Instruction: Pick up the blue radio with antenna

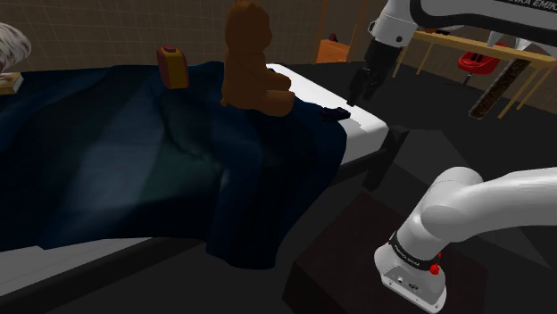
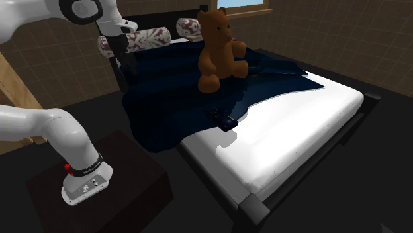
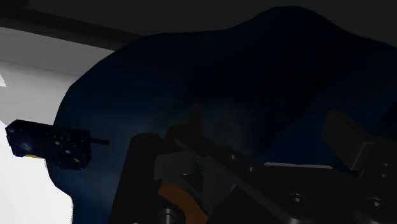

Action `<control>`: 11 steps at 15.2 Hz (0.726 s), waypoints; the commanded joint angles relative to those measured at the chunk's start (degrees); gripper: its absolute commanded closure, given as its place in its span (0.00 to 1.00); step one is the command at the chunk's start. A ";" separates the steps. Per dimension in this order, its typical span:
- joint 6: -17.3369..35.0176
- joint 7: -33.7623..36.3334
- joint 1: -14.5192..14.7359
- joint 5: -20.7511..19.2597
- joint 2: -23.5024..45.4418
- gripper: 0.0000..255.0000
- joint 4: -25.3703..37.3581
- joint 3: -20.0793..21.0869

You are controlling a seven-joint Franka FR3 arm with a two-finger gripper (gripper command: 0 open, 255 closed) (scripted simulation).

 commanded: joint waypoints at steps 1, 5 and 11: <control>0.00 0.00 0.00 0.00 0.00 0.00 0.00 0.00; 2.59 -13.49 1.49 -3.93 1.04 0.00 -2.33 -6.83; 7.35 -33.62 4.22 -9.00 6.86 0.00 -2.00 -17.18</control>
